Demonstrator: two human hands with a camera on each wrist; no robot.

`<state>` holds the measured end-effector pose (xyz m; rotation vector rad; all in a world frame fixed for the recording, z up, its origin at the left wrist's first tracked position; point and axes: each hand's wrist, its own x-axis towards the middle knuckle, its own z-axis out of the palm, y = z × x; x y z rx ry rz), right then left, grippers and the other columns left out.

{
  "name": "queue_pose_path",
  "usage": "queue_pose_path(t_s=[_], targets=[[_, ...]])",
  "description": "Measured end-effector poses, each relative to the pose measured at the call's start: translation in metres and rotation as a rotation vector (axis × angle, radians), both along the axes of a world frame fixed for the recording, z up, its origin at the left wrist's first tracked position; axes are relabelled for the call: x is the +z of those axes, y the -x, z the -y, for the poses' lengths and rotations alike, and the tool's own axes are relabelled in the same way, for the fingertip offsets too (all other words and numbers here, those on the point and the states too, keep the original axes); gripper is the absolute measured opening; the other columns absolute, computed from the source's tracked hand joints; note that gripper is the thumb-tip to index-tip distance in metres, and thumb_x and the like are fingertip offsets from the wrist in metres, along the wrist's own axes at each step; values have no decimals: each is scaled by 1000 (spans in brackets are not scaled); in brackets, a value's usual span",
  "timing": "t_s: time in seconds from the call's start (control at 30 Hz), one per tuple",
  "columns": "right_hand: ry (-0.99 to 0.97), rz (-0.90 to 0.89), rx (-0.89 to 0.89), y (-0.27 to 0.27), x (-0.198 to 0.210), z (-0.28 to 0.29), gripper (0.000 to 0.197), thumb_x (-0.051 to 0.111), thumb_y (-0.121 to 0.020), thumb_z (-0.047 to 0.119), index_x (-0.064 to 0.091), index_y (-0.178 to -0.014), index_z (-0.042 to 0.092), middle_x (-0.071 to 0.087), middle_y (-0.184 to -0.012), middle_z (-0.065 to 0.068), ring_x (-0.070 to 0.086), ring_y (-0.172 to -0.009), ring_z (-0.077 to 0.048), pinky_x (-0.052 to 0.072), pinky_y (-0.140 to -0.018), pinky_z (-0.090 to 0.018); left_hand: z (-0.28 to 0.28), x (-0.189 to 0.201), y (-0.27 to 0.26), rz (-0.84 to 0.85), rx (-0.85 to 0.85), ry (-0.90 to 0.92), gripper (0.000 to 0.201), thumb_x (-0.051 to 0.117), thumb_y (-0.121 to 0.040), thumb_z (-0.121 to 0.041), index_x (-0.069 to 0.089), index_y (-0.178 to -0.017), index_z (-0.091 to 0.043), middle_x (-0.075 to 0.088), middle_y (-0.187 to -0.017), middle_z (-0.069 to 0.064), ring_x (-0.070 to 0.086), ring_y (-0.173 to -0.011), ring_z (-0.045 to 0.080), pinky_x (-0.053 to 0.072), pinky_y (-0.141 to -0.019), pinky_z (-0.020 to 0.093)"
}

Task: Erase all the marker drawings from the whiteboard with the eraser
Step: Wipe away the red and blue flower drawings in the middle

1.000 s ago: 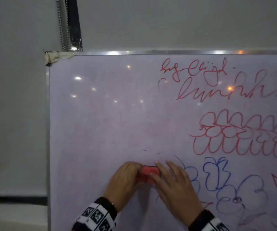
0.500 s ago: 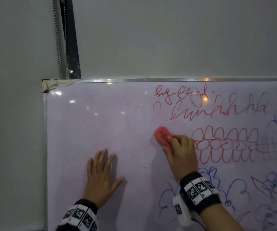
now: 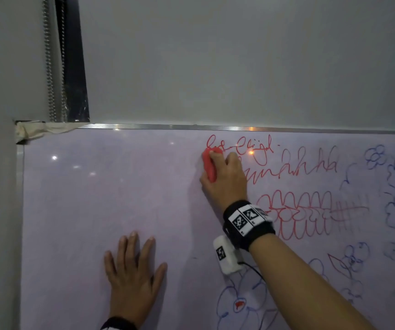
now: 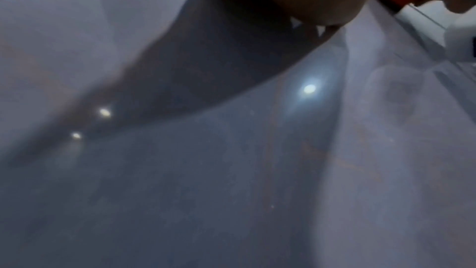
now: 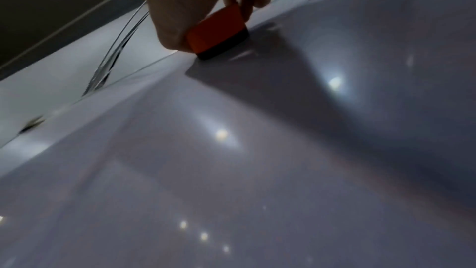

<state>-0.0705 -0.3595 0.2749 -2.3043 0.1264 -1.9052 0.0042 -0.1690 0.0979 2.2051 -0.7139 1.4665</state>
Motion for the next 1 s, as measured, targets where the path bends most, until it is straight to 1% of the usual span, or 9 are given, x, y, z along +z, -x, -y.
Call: queue_pose_path(t_s=[0.13,0.27,0.33,0.4,0.53,0.7,0.8,0.9,1.0], targets=[[325,-62,-15,3,9,17,52,74,-65,21,48,-110,15,53,-82,-14,52,-66,-28,51,-54,-34,22,19,5,48,-70,-44,49,15,-96,-48,36,-132,-21,32,-138,16,4,-144,21,4,-114,45],[-56,-18,-119,18,24,67,45,67,-74,21,55,-116,11,50,-97,-17,52,-86,-34,51,-68,-41,48,35,5,97,-115,-91,50,12,-97,-47,32,-136,-23,7,-156,3,-1,-145,19,1,-114,46],[-101,2,-125,14,24,65,43,65,-75,22,55,-115,9,49,-98,-18,51,-86,-34,50,-67,-41,57,53,4,104,-82,-89,50,12,-97,-46,35,-135,-21,15,-154,5,13,-141,27,2,-113,46],[58,15,-62,11,20,59,43,67,-73,22,56,-112,8,51,-92,-17,53,-77,-33,51,-60,-38,62,69,1,129,-20,-43,49,13,-97,-44,40,-130,-19,30,-144,10,26,-132,32,5,-113,46],[433,-79,-48,20,24,93,50,72,-69,26,46,-110,15,53,-80,-15,53,-62,-27,51,-49,-33,69,74,4,176,-3,31,49,12,-98,-41,41,-130,-16,34,-139,12,29,-129,34,5,-113,44],[78,-5,-56,13,36,76,41,66,-75,24,55,-113,12,52,-92,-15,54,-78,-31,53,-64,-43,69,73,5,167,12,11,49,12,-98,-39,41,-130,-16,35,-139,14,28,-130,34,4,-114,43],[305,15,84,-2,33,32,36,60,-71,23,60,-105,12,53,-85,-15,53,-68,-30,47,-53,-33,68,72,4,177,23,6,48,12,-98,-39,41,-131,-16,35,-139,14,28,-130,34,4,-114,43],[519,4,41,0,40,51,39,48,-70,30,52,-106,16,53,-79,-14,52,-63,-29,45,-48,-30,68,72,2,180,37,-9,48,12,-98,-38,38,-132,-18,33,-140,12,26,-131,33,5,-114,44],[265,52,-21,12,46,81,39,58,-71,24,56,-109,14,53,-84,-16,55,-72,-32,50,-55,-37,69,71,0,179,44,-8,48,11,-98,-38,37,-133,-18,32,-141,13,21,-133,32,5,-113,45]])
